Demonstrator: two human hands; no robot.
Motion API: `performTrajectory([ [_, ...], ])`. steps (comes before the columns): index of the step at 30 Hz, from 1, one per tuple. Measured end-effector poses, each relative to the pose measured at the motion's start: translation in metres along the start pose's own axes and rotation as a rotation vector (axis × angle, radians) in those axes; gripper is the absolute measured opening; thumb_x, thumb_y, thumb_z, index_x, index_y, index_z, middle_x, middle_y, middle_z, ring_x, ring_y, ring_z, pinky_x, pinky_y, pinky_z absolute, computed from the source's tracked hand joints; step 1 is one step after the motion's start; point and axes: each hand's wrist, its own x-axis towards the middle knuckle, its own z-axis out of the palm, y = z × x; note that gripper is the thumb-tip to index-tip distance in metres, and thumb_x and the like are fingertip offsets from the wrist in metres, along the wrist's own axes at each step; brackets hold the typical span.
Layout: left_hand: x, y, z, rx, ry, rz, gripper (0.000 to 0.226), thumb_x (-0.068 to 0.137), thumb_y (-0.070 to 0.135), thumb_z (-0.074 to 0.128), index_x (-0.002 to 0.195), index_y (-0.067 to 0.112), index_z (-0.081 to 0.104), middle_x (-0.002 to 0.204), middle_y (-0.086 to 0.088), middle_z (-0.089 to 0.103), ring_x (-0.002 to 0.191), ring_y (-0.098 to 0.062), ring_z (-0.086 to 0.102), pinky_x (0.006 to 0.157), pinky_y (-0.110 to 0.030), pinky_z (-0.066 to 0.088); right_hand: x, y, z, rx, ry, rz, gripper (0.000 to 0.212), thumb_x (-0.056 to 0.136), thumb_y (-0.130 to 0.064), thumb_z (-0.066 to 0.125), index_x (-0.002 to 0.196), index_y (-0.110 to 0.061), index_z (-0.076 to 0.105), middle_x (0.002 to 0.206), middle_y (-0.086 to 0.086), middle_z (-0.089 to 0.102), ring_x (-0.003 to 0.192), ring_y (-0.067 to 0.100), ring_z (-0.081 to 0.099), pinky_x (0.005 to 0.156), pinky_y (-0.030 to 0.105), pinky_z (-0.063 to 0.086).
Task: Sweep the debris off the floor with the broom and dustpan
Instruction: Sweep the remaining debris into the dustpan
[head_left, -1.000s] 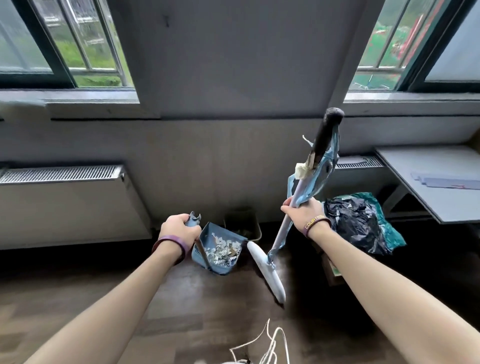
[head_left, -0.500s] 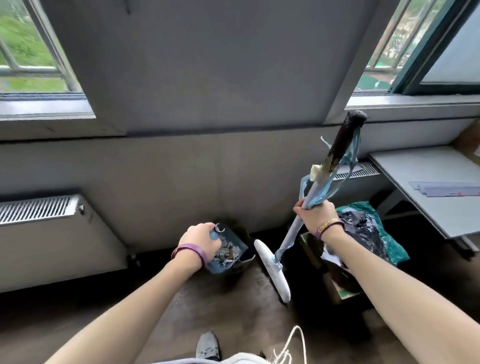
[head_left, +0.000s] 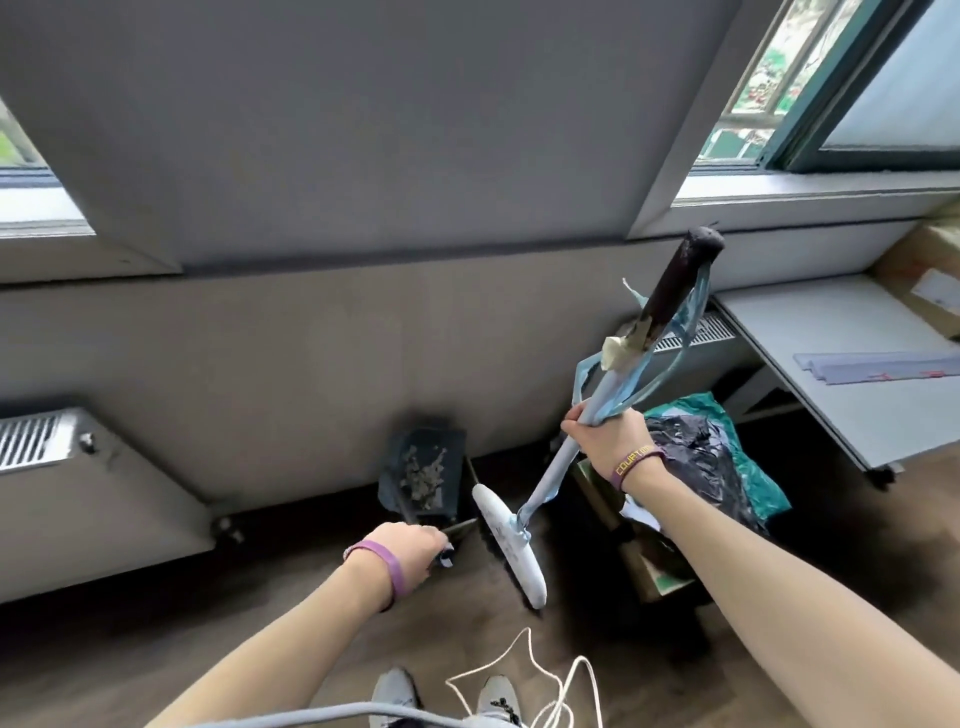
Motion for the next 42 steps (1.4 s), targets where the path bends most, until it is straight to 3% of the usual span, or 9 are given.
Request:
performTrajectory([
  [3,0.004,0.011,-0.001,0.096,-0.066,0.033,0.04,0.095,0.006,0.036,0.132,0.018,0.045,0.137,-0.003,0.048,0.121,-0.03,0.052,0.095,-0.036,0.04,0.012,0.0,0.003,0.021,-0.03,-0.009,0.005,0.078,-0.029,0.07,0.075,-0.025,0.07,0.09,0.003,0.07,0.079,0.018,0.065,0.078,0.034,0.057],
  [6,0.009,0.019,0.0,0.146,-0.069,0.022,0.036,0.094,0.006,0.039,0.126,0.018,0.048,0.131,-0.002,0.054,0.117,-0.028,0.055,0.091,-0.035,0.042,0.024,0.002,0.008,0.014,-0.069,-0.062,0.013,0.078,-0.031,0.072,0.066,-0.029,0.066,0.088,0.003,0.069,0.081,0.02,0.065,0.077,0.034,0.056],
  [10,0.014,0.023,-0.002,0.166,-0.027,-0.032,0.03,0.092,0.01,0.04,0.117,0.021,0.052,0.124,0.002,0.058,0.11,-0.024,0.059,0.085,-0.035,0.042,0.033,0.009,0.013,-0.01,-0.139,-0.133,0.016,0.084,-0.038,0.066,0.075,-0.026,0.063,0.084,0.003,0.064,0.079,0.02,0.061,0.072,0.025,0.044],
  [14,0.02,0.027,-0.011,0.172,0.049,-0.107,0.026,0.093,0.016,0.043,0.113,0.026,0.054,0.122,0.007,0.059,0.111,-0.021,0.058,0.088,-0.033,0.038,0.041,0.017,0.017,0.021,-0.162,-0.122,0.028,0.085,-0.041,0.06,0.091,-0.015,0.069,0.092,0.008,0.067,0.085,0.024,0.065,0.08,0.033,0.053],
  [19,0.026,0.044,-0.029,0.191,0.141,-0.126,0.031,0.092,0.012,0.043,0.118,0.025,0.054,0.125,0.004,0.059,0.114,-0.022,0.057,0.087,-0.033,0.04,0.049,0.016,0.009,0.057,-0.199,-0.15,0.025,0.084,-0.034,0.063,0.096,-0.013,0.068,0.09,0.006,0.068,0.08,0.022,0.066,0.074,0.031,0.055],
  [27,0.026,0.073,-0.008,0.132,0.102,-0.161,0.033,0.094,0.014,0.041,0.123,0.023,0.053,0.122,0.0,0.061,0.109,-0.027,0.06,0.086,-0.036,0.042,0.056,0.027,-0.006,0.064,-0.18,-0.184,0.014,0.083,-0.032,0.064,0.084,-0.019,0.069,0.087,0.005,0.068,0.079,0.023,0.066,0.077,0.038,0.057],
  [30,0.029,0.068,-0.016,0.068,0.151,-0.232,0.03,0.092,0.015,0.042,0.119,0.023,0.054,0.121,0.002,0.06,0.11,-0.025,0.059,0.083,-0.035,0.043,0.061,0.031,-0.011,0.063,-0.158,-0.18,0.017,0.082,-0.032,0.064,0.087,-0.017,0.07,0.087,0.006,0.068,0.08,0.024,0.066,0.077,0.038,0.057],
  [35,0.034,0.07,-0.019,0.157,0.099,-0.184,0.025,0.087,0.008,0.046,0.107,0.021,0.056,0.111,-0.002,0.064,0.104,-0.027,0.062,0.078,-0.034,0.044,0.064,0.037,-0.011,0.03,-0.168,-0.187,0.024,0.085,-0.035,0.062,0.093,-0.013,0.069,0.088,0.006,0.069,0.077,0.021,0.065,0.074,0.034,0.057],
  [42,0.028,0.075,-0.017,0.162,0.07,-0.206,0.026,0.092,0.009,0.044,0.114,0.018,0.054,0.118,-0.002,0.062,0.109,-0.026,0.06,0.08,-0.035,0.043,0.07,0.041,-0.016,0.01,-0.144,-0.181,0.026,0.083,-0.035,0.061,0.092,-0.013,0.07,0.086,0.008,0.067,0.076,0.024,0.064,0.07,0.031,0.053],
])
